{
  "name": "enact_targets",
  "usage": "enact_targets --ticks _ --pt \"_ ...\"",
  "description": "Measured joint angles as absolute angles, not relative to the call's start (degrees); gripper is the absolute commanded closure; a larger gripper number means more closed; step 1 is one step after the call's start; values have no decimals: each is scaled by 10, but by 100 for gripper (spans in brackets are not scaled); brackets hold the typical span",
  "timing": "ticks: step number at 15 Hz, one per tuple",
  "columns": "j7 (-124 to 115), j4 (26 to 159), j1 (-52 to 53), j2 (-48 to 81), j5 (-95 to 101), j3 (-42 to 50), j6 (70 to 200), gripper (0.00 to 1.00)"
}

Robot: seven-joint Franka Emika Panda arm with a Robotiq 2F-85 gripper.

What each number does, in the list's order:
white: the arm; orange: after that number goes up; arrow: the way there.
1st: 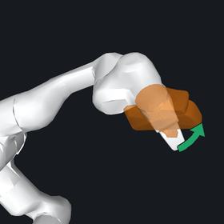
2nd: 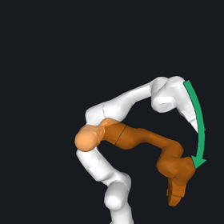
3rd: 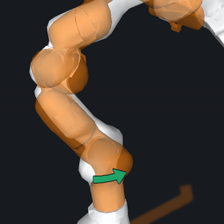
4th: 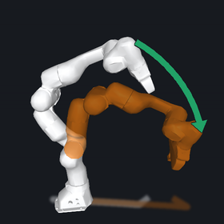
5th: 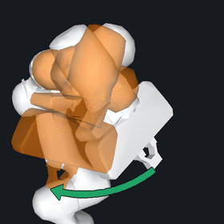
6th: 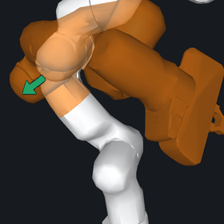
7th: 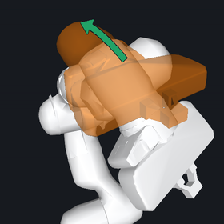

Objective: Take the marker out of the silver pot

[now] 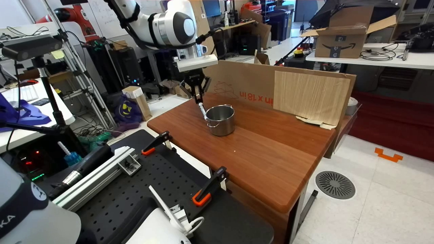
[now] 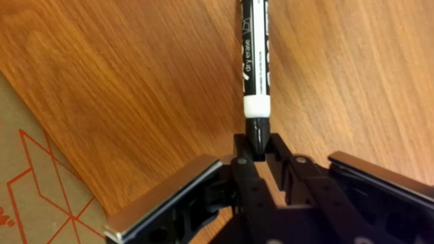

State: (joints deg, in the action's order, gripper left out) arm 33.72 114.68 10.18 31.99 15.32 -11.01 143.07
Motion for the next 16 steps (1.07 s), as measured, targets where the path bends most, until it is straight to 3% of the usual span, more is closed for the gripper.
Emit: enact_targets --ticks 6,7,8,15,16 --pt "328 1121 109 364 159 -110 1431 95" --pt "326 1118 110 366 162 -110 1431 56" --pt "323 1116 111 367 164 -110 1431 55" --pt "312 1106 111 376 166 -110 1431 4" --pt "311 1106 111 377 166 -110 1431 1"
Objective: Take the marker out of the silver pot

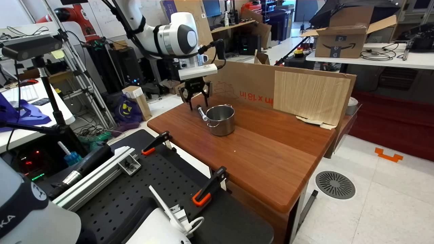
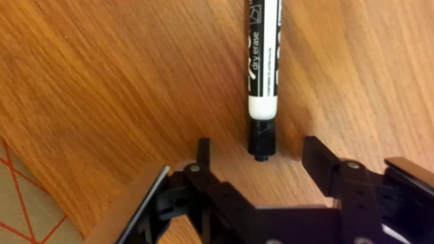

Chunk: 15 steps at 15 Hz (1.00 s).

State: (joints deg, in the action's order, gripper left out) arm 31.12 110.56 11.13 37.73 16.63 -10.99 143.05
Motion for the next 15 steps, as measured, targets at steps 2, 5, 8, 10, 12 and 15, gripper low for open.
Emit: enact_targets --ticks 2,5,8,10,12,15 --pt "310 1104 111 379 166 -110 1431 0" --pt "308 1102 111 379 167 -110 1431 0" --pt "306 1100 111 377 167 -110 1431 0" --pt "301 1101 112 367 169 -111 1431 0" --pt "298 1111 113 345 170 -114 1431 0" --pt "296 1148 113 291 170 -121 1431 0"
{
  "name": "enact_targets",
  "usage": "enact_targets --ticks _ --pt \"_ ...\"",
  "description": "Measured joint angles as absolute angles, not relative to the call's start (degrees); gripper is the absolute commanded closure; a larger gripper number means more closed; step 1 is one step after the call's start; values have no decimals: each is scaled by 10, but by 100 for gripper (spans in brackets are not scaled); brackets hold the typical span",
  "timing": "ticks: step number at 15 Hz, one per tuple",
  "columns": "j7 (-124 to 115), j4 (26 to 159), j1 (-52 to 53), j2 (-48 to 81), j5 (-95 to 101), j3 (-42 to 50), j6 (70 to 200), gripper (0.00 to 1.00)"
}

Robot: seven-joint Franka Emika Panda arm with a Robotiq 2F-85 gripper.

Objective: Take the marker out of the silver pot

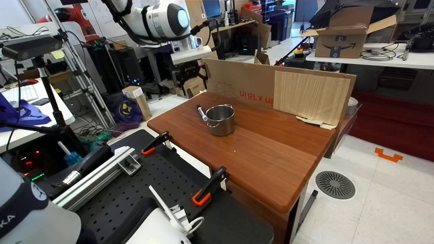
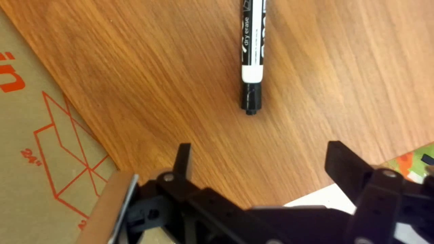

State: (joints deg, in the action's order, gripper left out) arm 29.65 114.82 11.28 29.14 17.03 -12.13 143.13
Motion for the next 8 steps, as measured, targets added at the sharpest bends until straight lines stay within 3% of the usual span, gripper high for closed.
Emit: enact_targets --ticks 8 --pt "291 1189 112 250 170 -121 1433 0"
